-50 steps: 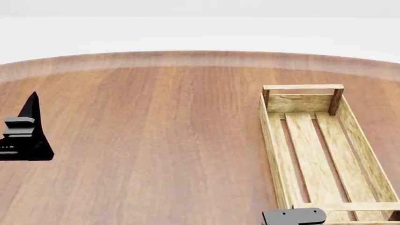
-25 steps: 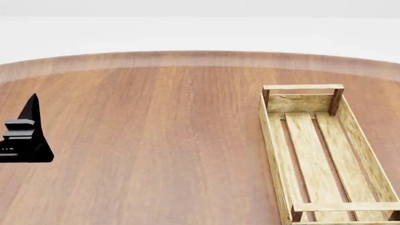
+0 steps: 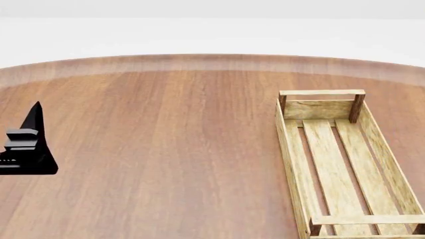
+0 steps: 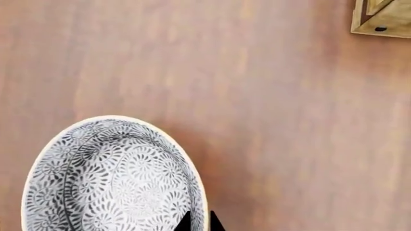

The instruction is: Stack the right bowl on the left bowl and place them in the tray.

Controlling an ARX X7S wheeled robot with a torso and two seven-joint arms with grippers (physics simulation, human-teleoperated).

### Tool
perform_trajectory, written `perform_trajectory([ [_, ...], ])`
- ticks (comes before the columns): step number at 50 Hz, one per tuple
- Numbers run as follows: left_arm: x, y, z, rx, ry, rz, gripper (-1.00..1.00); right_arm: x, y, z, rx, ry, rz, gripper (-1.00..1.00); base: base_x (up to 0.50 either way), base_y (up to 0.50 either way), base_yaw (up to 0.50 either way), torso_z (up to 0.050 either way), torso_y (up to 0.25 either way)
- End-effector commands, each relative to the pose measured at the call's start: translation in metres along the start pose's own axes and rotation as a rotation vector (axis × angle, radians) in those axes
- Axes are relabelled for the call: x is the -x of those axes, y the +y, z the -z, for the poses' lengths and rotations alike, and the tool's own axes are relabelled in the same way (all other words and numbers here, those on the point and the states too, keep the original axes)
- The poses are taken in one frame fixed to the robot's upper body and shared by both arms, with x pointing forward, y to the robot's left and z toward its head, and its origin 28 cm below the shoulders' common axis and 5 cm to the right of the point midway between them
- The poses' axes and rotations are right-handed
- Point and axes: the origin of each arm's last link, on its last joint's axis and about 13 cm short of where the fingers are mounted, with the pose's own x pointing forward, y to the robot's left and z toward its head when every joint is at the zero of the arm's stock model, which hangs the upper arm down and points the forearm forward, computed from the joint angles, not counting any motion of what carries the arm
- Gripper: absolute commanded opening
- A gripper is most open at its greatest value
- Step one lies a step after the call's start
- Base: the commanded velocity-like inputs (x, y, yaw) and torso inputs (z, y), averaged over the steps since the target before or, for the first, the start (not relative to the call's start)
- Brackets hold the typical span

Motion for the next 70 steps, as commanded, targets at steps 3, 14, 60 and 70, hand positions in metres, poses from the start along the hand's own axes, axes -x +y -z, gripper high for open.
perform_trajectory([
  [3,0.000,0.000,0.001,-0.002,0.003,0.001,1.00,0.004,0.004,-0.001,-0.002,-0.031,-0.079,-1.00,0.00,0.00,0.00,0.000,0.000],
  [14,0.000,-0.001,0.001,-0.004,0.004,0.002,1.00,0.018,0.010,-0.008,0.020,-0.113,-0.169,-1.00,0.00,0.00,0.00,0.000,0.000],
  [60,-0.001,-0.004,-0.004,-0.009,-0.006,0.013,1.00,0.054,0.032,-0.056,0.034,-0.235,-0.238,-1.00,0.00,0.00,0.00,0.000,0.000],
  [70,-0.002,-0.005,-0.005,-0.013,-0.009,0.021,1.00,0.058,0.049,-0.066,0.073,-0.255,-0.306,-1.00,0.00,0.00,0.00,0.000,0.001],
])
